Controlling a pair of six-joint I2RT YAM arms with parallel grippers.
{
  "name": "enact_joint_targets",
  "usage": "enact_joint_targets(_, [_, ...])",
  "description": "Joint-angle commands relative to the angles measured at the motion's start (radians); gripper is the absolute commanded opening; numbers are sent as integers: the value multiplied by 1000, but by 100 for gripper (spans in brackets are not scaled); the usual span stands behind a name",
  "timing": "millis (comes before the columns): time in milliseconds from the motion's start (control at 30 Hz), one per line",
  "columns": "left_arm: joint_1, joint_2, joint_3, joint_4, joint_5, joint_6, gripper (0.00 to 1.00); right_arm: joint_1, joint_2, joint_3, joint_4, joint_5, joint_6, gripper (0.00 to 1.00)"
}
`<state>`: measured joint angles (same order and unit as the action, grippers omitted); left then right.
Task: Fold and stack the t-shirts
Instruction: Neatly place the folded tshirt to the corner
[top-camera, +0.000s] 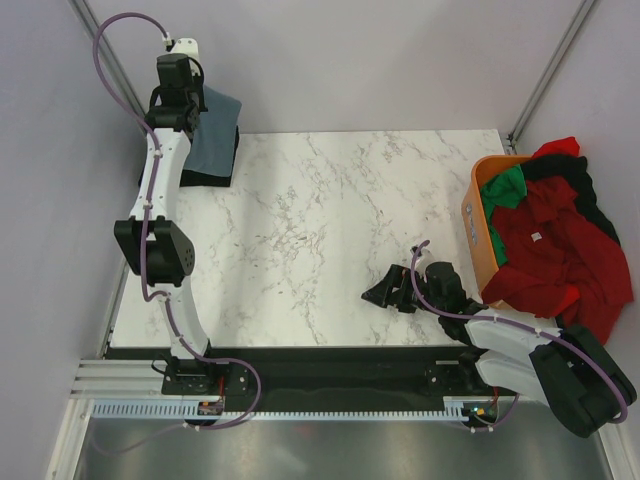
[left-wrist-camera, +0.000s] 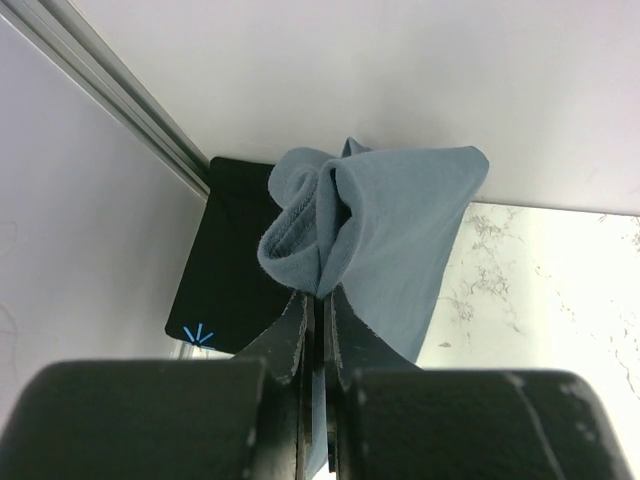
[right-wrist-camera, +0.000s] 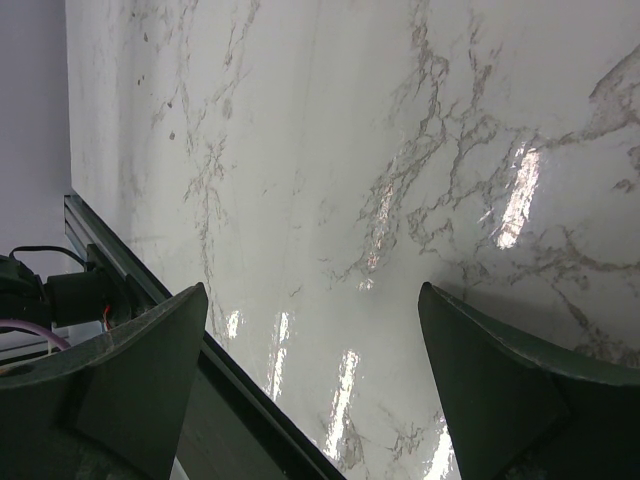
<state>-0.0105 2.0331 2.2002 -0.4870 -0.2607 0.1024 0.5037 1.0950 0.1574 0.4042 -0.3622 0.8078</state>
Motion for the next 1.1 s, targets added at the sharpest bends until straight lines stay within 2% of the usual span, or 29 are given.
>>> enact_joint_targets(0, [3, -63, 21, 85, -9, 59, 2, -5, 17, -28, -47, 2, -15, 95])
enact_joint_targets(500, [9, 50, 49, 94, 11, 89, 2, -7, 37, -21, -42, -3, -15, 95])
enact_joint_targets(900, [128, 188, 139, 129, 103, 71, 2, -8, 62, -16, -34, -6, -15, 95])
enact_joint_targets(1067, [167, 263, 173, 166, 199, 51, 3, -10, 75, -10, -30, -9, -16, 95])
